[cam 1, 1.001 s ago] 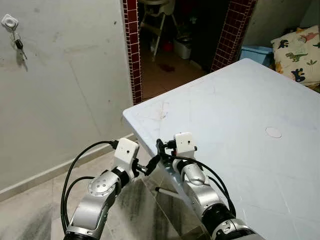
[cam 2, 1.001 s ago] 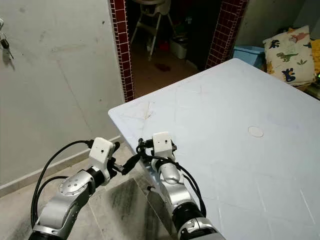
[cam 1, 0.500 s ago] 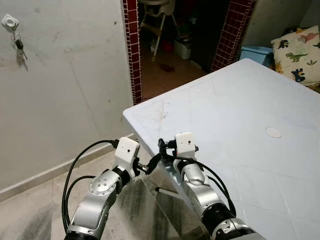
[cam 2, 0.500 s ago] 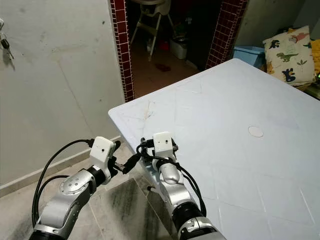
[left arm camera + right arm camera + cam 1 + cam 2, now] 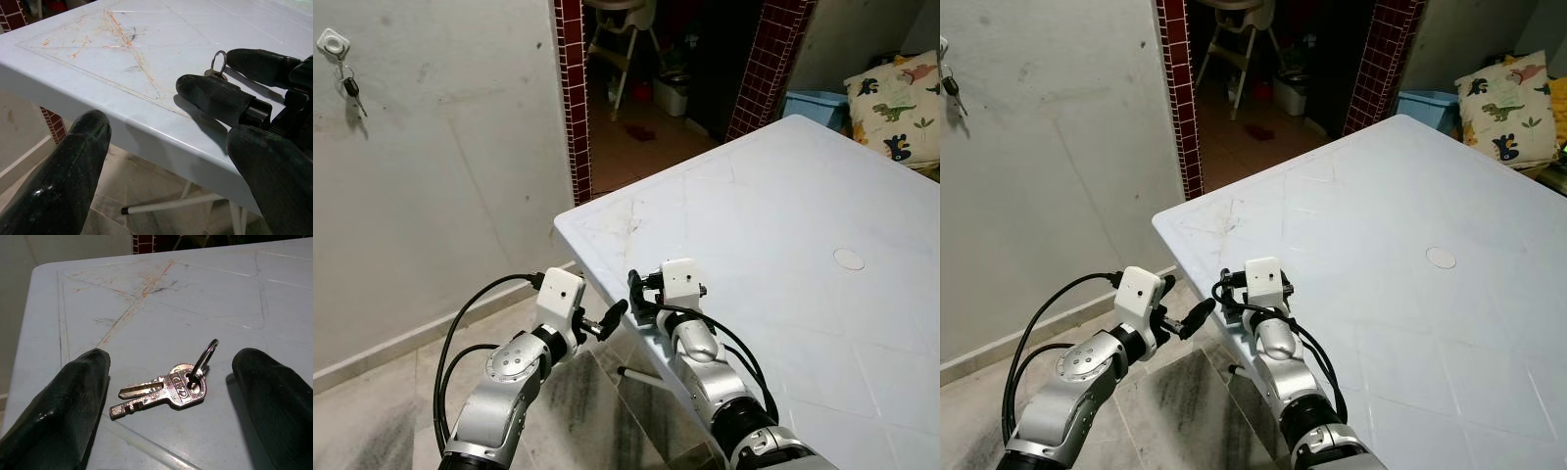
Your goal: Hang keys on a hook
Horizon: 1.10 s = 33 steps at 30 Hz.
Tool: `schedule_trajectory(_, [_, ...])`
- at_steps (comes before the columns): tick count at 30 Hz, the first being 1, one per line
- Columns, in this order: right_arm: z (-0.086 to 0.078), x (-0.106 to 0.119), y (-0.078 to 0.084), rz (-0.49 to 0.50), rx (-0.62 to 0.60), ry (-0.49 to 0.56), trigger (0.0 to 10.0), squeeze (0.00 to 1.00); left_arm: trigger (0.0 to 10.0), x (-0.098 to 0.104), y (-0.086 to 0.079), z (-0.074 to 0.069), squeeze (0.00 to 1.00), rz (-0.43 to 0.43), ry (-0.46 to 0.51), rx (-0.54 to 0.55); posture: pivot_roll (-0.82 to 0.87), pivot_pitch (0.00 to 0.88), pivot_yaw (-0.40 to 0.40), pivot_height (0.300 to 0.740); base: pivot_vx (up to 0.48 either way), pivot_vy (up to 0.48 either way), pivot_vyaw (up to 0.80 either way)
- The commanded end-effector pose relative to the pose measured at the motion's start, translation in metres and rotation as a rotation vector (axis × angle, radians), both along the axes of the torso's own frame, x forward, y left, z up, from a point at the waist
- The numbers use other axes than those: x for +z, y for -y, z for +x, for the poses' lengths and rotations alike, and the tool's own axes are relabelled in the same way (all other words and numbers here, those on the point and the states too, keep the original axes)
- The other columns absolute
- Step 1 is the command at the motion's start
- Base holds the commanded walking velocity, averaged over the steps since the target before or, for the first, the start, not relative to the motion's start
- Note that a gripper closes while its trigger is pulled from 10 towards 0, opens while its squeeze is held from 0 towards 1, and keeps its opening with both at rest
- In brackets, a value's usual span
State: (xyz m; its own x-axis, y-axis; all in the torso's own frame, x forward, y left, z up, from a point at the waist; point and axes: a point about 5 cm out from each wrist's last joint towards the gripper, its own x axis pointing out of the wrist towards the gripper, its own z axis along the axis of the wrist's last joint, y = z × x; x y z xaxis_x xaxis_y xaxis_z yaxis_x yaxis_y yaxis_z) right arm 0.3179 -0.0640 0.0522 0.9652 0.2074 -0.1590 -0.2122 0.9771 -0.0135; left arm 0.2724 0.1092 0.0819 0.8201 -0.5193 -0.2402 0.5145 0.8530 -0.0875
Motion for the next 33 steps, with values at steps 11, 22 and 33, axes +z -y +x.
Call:
schedule_trajectory(11, [-0.002, -0.008, 0.007, -0.010, -0.034, -0.049, 10.0, 0.00, 10.0, 0.003, 0.004, 0.003, 0.00, -0.004, 0.000, -0.014, 0.16, 0.000, -0.012, 0.740, 0.000, 0.216, 0.00])
schedule_trajectory(22, [-0.001, -0.008, 0.009, -0.017, -0.044, -0.047, 10.0, 0.00, 10.0, 0.003, 0.005, 0.002, 0.00, -0.002, -0.007, -0.017, 0.16, 0.000, -0.010, 0.740, 0.000, 0.474, 0.00])
schedule_trajectory(33, [0.004, -0.001, 0.023, -0.117, -0.125, 0.021, 10.0, 0.00, 10.0, 0.005, 0.007, 0.004, 0.00, -0.003, 0.018, -0.022, 0.16, 0.000, -0.010, 0.740, 0.000, 0.000, 0.00])
